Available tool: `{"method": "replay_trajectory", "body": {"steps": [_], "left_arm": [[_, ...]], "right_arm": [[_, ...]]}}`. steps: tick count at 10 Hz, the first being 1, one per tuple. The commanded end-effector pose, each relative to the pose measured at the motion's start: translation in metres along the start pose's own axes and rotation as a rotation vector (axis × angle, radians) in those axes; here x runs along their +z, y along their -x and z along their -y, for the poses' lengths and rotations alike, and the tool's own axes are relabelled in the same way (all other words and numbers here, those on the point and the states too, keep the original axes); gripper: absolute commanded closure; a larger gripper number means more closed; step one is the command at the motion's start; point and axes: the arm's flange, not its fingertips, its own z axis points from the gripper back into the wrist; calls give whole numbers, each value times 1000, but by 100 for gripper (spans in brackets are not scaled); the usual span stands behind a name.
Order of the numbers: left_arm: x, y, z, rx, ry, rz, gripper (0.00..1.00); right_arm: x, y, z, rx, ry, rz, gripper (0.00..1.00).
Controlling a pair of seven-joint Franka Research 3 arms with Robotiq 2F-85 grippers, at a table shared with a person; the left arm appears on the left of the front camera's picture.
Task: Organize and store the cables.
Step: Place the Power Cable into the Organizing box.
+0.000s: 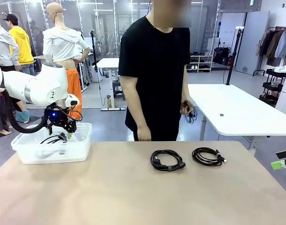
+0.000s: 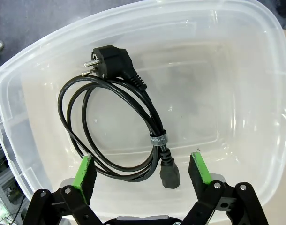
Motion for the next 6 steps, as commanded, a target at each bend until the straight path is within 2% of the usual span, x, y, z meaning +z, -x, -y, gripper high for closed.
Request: {"method": "replay_trajectory", "body": {"steps": [1, 6], "left_arm": [[-1, 0, -1, -1, -4, 0, 0], [0, 0, 0, 0, 0, 0, 0]], "right_arm": [[0, -3, 0, -20, -1, 11, 0], [0, -3, 0, -20, -1, 11, 0]]}}
